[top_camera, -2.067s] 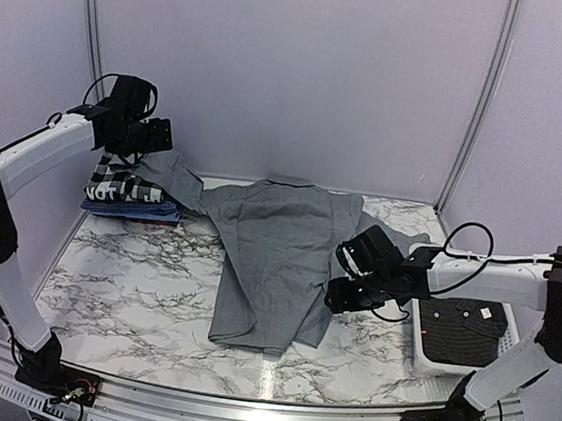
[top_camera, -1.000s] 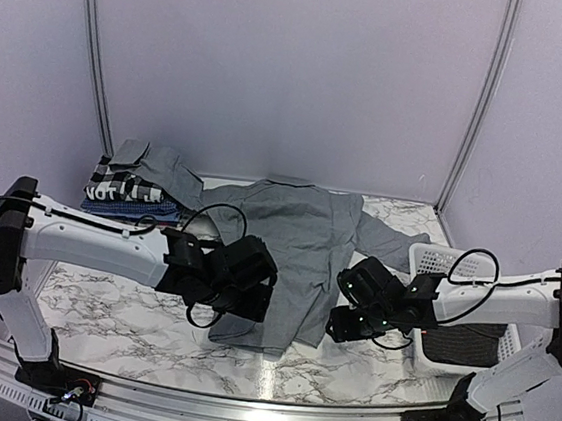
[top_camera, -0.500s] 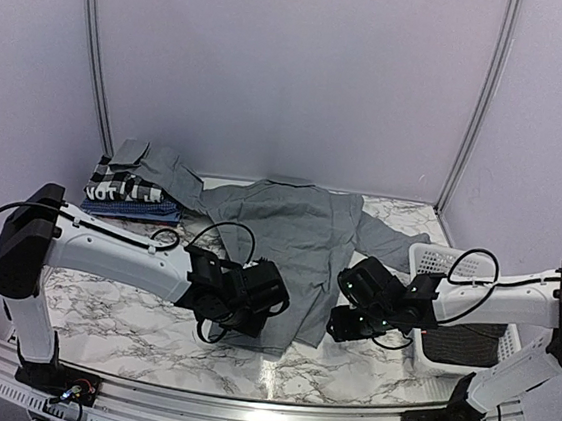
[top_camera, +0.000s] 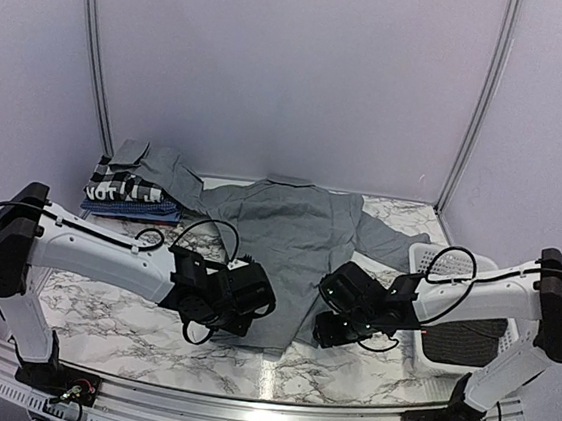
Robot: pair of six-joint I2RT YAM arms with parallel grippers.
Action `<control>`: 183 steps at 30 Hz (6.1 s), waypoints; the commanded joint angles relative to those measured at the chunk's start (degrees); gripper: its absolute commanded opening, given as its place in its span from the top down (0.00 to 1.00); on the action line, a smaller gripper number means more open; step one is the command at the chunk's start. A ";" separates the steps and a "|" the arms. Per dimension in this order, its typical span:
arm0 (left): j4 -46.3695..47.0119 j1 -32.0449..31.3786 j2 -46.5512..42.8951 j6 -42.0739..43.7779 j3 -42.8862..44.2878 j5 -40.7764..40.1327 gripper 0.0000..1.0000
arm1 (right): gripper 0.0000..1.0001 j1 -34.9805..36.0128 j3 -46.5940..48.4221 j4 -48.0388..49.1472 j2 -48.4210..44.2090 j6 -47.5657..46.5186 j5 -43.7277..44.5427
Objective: Fold and stack the long sleeve shirts
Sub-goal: Flatten out the crumpled shirt at the center of the board, then pick up the sleeve from the center of the board.
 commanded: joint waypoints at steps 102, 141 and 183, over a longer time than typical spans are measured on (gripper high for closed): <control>-3.48 55.37 7.24 28.36 36.95 -5.11 0.31 | 0.26 -8.81 14.53 1.69 -4.28 -10.22 -4.66; -4.10 63.98 23.27 32.52 50.61 -6.80 0.77 | 0.26 -8.93 15.76 1.47 -0.85 -9.46 -5.15; -5.03 63.47 25.31 34.34 48.61 -14.36 0.61 | 0.26 -8.94 15.15 1.90 -0.70 -9.17 -5.33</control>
